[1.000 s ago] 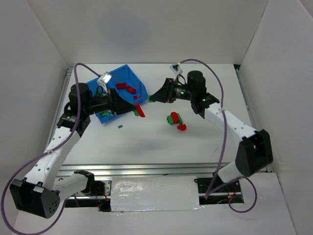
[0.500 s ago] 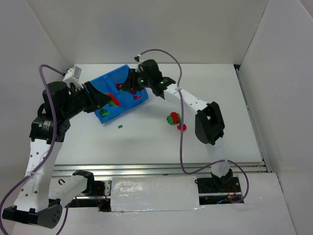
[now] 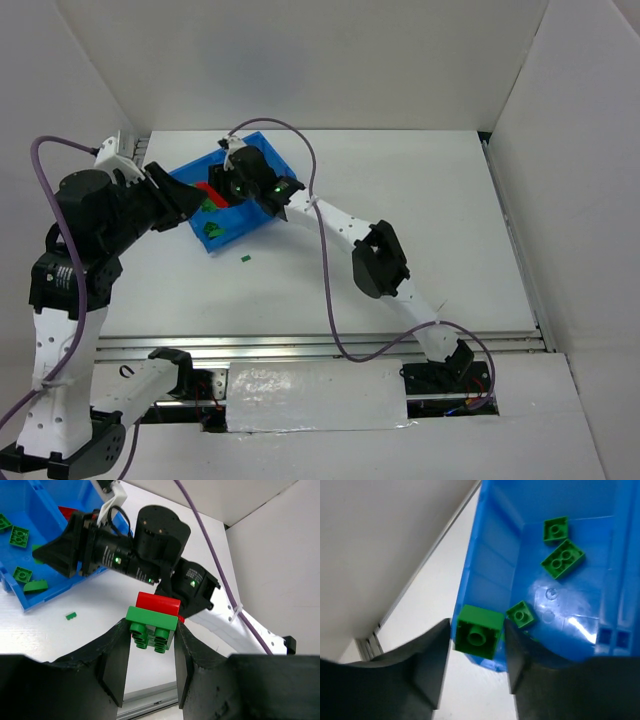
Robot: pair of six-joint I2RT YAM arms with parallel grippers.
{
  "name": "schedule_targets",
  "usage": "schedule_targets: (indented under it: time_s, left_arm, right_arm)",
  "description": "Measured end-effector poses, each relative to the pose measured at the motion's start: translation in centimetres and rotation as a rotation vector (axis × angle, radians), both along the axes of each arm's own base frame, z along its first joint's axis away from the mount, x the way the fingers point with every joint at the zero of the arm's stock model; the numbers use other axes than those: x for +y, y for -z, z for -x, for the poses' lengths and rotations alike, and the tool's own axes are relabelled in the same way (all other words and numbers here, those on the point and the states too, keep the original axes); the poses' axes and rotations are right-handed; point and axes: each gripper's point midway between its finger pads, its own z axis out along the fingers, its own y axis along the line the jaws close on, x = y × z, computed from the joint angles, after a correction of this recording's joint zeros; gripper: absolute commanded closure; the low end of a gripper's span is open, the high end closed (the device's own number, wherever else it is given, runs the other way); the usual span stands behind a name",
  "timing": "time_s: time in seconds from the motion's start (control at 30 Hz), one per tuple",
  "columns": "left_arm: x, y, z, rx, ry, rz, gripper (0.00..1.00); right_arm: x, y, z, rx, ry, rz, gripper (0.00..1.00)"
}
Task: Sort the legos into containers by color
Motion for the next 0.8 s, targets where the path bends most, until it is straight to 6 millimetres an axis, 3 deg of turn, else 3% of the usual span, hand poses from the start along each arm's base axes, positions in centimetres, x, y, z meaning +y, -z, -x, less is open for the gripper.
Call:
schedule_targets:
  time_s: [0.03,0.1,0.13,0.33,0.43,0.53,0.6,0.7,0.73,0.8]
  left_arm:
    - [0.0,0.0,0.1,-0.001,-0.001,-0.003,1.00]
    - [0.0,0.1,0.7,0.000,-0.001,-0.008,1.00]
    - [0.0,0.1,0.9,-0.001,-0.001,-0.011,1.00]
    - [-0.1,0.0,1.4,-0.006,0.002,-0.016,1.00]
    - [-0.4,0.1,1.2,-0.005,0.020,-0.028,1.00]
    - [-1.7,-0.4,0.8,-0.024,0.097,-0.014,1.00]
    - [-3.8,-1.2,0.6,-0.063,0.217,0.021,1.00]
    - [-7.5,-1.5,0.8,-0.129,0.447,0.087,1.00]
    - [-8.2,-1.1,0.9,-0.136,0.502,0.102,1.00]
    - [-9.7,0.1,0.9,-0.124,0.609,0.132,1.00]
  right_arm:
    - [-0.2,0.0,-0.6,-0.010,0.013,0.002,0.38]
    - [-0.6,-0.2,-1.4,-0.027,0.036,0.006,0.20]
    - [-0.9,-0.5,-1.9,-0.041,0.047,0.005,0.03]
    - [-1.4,-1.8,-2.9,-0.088,0.057,-0.004,0.00]
    - [-3.1,-1.9,-1.8,-0.044,0.037,-0.004,0.00]
    - [-8.5,-3.1,0.9,0.071,-0.026,-0.065,0.00]
    - [-14.0,-6.1,1.7,0.099,-0.065,-0.190,0.00]
    - [-22.8,-12.8,2.1,0.018,-0.107,-0.362,0.00]
    - [-24.6,-14.6,3.0,-0.015,-0.125,-0.385,0.00]
    - [-25.9,-18.6,7.2,-0.093,-0.222,-0.438,0.00]
